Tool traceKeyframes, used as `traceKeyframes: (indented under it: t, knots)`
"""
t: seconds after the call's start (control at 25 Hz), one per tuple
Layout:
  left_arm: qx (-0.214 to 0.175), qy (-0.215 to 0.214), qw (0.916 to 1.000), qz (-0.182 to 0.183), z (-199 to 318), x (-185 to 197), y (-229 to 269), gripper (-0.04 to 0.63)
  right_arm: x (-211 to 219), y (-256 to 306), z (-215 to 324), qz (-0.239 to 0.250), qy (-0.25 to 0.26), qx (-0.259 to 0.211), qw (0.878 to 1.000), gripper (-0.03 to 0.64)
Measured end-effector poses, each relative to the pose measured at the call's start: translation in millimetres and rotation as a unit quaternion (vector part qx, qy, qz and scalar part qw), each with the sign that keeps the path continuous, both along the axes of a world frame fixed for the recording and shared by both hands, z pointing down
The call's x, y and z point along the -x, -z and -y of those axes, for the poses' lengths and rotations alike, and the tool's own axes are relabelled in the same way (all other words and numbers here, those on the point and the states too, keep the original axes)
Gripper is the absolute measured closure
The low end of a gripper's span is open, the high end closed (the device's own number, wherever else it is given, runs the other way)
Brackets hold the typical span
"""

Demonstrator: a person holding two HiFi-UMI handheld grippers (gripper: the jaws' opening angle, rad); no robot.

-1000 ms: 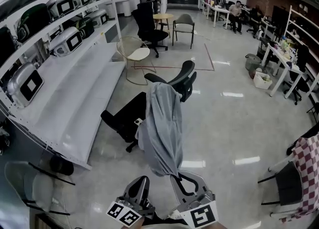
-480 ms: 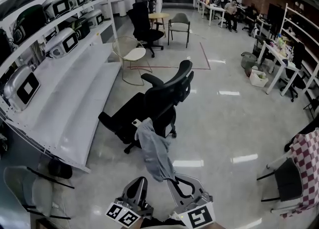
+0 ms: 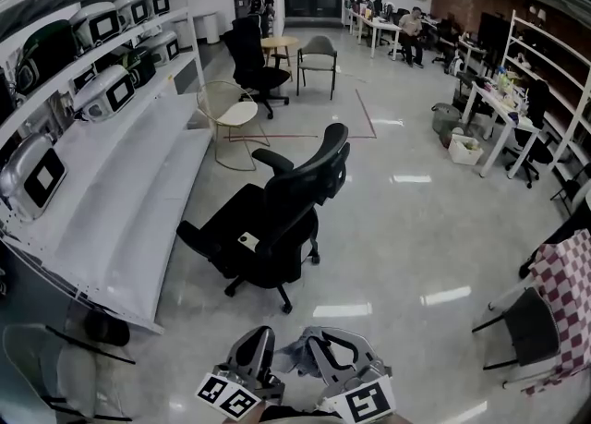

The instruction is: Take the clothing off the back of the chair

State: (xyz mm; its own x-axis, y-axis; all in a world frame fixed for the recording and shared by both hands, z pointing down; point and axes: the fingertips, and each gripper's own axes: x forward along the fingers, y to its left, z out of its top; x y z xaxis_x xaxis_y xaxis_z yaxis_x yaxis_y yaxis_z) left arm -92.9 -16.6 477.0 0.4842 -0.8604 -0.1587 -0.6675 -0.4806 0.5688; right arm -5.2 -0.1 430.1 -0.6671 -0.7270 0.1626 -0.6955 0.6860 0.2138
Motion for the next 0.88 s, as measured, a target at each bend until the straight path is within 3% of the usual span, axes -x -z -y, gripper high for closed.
traceKeyframes:
  t: [0.36, 0.88]
  knots:
    - [0.003, -0.006, 1.0000, 0.000, -3, 9, -4, 0.586, 6, -9, -7, -0.008, -0.009, 0.010, 1.000, 0.582]
    - [-0.008, -0.011, 0.9999, 0.002, -6, 7, 5, 0.586, 2, 3, -5, -0.008, -0.021, -0.010, 1.000, 0.581]
